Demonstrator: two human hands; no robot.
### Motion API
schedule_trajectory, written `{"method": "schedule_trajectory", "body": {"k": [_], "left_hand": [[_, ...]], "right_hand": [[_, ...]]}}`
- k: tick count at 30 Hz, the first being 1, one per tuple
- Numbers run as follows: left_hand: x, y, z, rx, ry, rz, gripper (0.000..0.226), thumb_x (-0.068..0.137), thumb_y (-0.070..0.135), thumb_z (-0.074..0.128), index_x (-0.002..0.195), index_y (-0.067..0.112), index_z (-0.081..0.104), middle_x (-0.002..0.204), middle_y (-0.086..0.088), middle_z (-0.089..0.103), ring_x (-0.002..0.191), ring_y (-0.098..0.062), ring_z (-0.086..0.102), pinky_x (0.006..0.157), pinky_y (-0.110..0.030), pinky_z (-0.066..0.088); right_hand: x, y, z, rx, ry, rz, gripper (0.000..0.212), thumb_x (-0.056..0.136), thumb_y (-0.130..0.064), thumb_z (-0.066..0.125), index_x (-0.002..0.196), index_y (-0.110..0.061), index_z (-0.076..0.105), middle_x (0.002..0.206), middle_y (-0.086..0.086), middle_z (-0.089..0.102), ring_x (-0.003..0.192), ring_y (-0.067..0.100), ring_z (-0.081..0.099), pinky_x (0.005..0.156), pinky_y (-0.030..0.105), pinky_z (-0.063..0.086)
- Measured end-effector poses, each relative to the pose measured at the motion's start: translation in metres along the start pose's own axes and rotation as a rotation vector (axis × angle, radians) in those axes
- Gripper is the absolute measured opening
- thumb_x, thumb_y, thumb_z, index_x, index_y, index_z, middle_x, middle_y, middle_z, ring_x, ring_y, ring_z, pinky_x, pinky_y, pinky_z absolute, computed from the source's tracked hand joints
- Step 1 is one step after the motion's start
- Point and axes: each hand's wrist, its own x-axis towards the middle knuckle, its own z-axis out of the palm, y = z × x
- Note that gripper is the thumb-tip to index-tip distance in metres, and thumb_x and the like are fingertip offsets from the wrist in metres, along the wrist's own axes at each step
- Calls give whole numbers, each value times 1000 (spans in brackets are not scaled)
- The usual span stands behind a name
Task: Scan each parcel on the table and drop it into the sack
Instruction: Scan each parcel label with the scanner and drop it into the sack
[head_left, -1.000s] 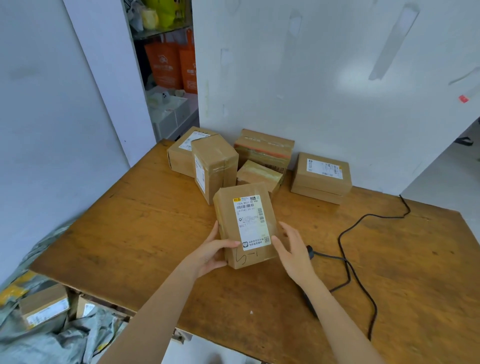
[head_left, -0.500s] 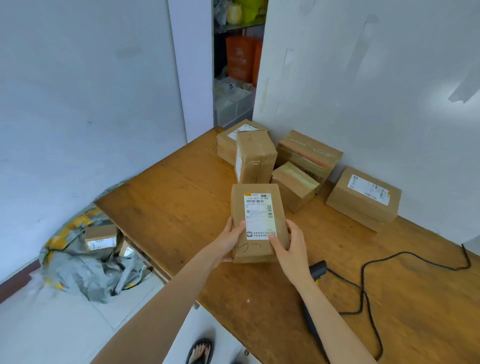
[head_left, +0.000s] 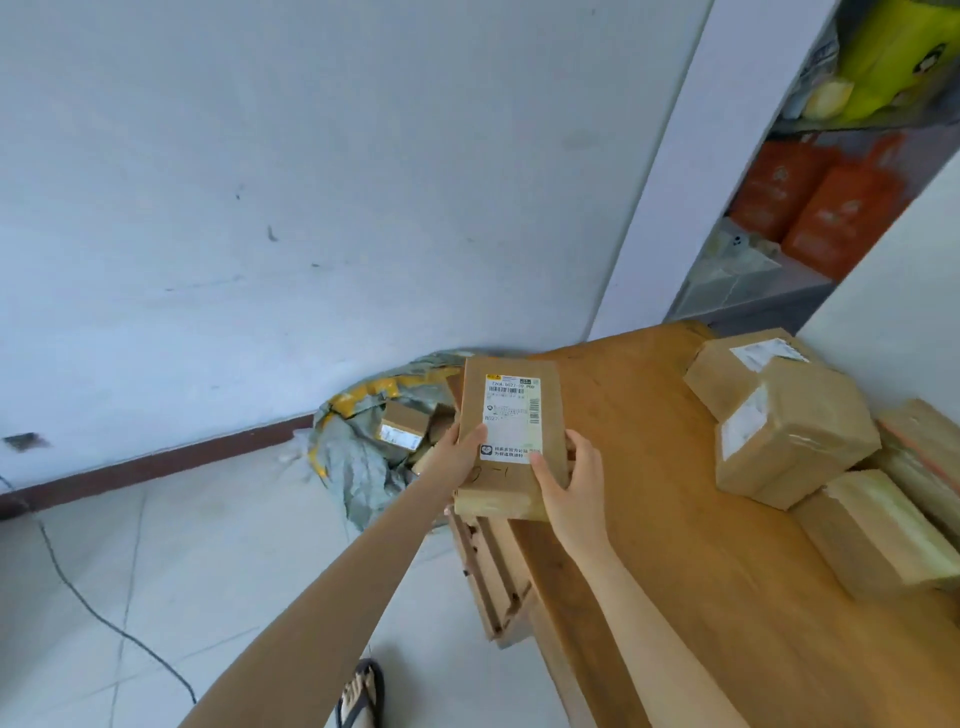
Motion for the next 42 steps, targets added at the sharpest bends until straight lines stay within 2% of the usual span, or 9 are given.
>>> {"method": "schedule_trajectory", "body": {"k": [3,8,17,25,28,31,35,38,42], "left_hand": [[31,9,-63,-13,45,5,47,98,43,45,139,22,45,127,-3,62,112,-25,60,97,-42,49],[87,37,-157,-75,63,5,45,97,39,49,140,26,45,102,8,63,84,-10,61,61,-23,48],[225,99,-217,0,0,-20,60,94,45,53,148,28,35,138,-4,57,121,-25,57,103,-43,47],[352,164,-211,183,-66,-15,62,94,49,52,149,28,33,140,-2,56,123,-25,55,105,-44,44],[393,181,-211,231,-94,-9,66,93,45,55,151,29,27,142,-3,53,124,-26,54,105,-41,43],[424,188,-217,362,-74,11,62,93,41,56,149,23,34,145,-8,49,106,-20,56,89,-28,44],[462,193,-228,521,-102,67,41,95,33,54,132,16,53,133,-7,58,91,-15,58,79,-20,45],[486,199,-234,578,-163,122,29,94,25,56,120,14,62,121,-7,63,69,-4,53,49,-6,42],[505,209,-225,698,-308,207,13,91,17,57,100,15,66,106,-3,63,90,-18,58,74,-22,47]], "right_hand": [[35,-29,58,-8,-54,-26,58,89,-49,59,137,-22,40,122,-9,47,113,6,46,99,30,42],[95,-75,144,15,-115,-48,54,89,-45,60,135,-26,41,123,-13,49,110,-5,44,99,27,39],[221,-98,216,3,-108,-5,43,97,-38,47,136,-19,44,129,-4,54,119,10,49,103,41,46],[343,-80,239,-53,-125,102,33,98,-36,46,129,-24,45,119,-7,55,114,13,54,95,34,50],[379,-74,244,-139,-159,153,40,99,-38,44,136,-24,42,131,-3,56,121,17,54,96,33,47],[398,-66,250,-261,-147,269,52,99,-39,42,146,-18,33,148,2,44,135,22,43,109,40,39],[406,-60,257,-340,-132,353,44,100,-39,41,138,-18,43,140,4,51,127,20,50,102,33,41],[401,-63,263,-347,-110,411,40,100,-38,42,134,-18,47,136,3,54,124,19,52,101,32,42],[381,-76,271,-356,-15,494,39,100,-39,42,130,-17,51,129,3,57,117,17,55,99,34,47]]}}
